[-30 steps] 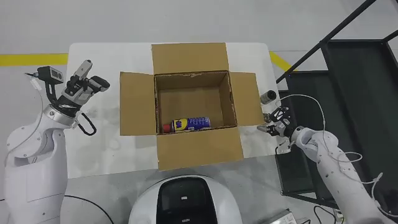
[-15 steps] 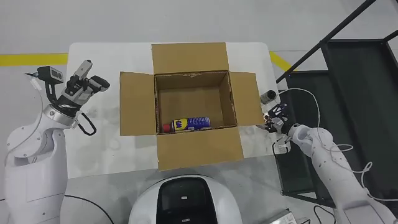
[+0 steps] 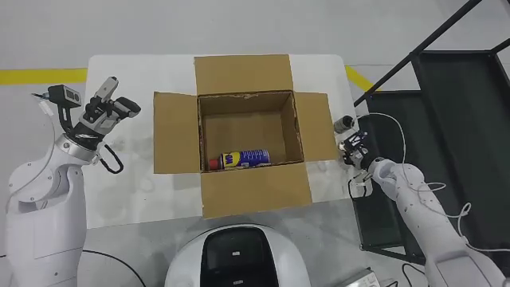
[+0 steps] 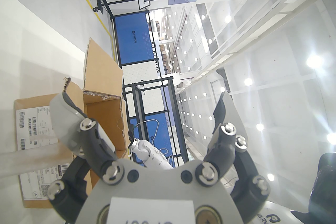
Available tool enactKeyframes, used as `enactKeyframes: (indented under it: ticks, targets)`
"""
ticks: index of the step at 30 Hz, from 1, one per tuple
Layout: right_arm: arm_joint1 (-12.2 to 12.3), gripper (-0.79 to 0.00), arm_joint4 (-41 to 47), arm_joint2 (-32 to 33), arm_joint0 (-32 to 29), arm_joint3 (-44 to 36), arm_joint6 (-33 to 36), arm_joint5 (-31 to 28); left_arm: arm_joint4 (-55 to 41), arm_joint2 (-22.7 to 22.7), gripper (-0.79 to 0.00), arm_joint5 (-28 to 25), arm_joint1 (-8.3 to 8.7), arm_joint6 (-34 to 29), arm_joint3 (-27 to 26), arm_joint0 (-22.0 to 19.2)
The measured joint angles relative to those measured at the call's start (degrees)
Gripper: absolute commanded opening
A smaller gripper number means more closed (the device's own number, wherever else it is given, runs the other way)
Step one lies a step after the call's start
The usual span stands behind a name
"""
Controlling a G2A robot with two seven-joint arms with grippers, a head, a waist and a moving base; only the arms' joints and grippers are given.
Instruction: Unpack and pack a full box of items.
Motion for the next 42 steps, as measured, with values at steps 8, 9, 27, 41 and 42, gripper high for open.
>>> enactKeyframes:
  ticks: [8, 9, 27, 41, 42]
  targets:
    - [2.4, -0.785, -1.84, 5.88, -7.04, -7.1, -9.26, -0.19, 0.0, 0.0, 0.0, 0.0, 0.0, 0.0, 0.0, 0.0]
    - [2.76, -0.785, -2.19, 6.89, -8.25, -8.62, -9.69, -0.08, 0.0, 0.0, 0.0, 0.0, 0.0, 0.0, 0.0, 0.0]
    - [5.44, -0.785, -2.44, 16.92, -25.52, -52.5, 2.51, -4.82, 0.0, 0.0, 0.0, 0.0, 0.0, 0.0, 0.0, 0.0]
    - [5.38, -0.785, -2.79, 15.93, -24.68, -53.43, 3.63, -5.42, 0.0, 0.0, 0.0, 0.0, 0.0, 0.0, 0.0, 0.0]
    - [5.38, -0.785, -2.79, 15.93, -24.68, -53.43, 3.63, -5.42, 0.0, 0.0, 0.0, 0.0, 0.0, 0.0, 0.0, 0.0]
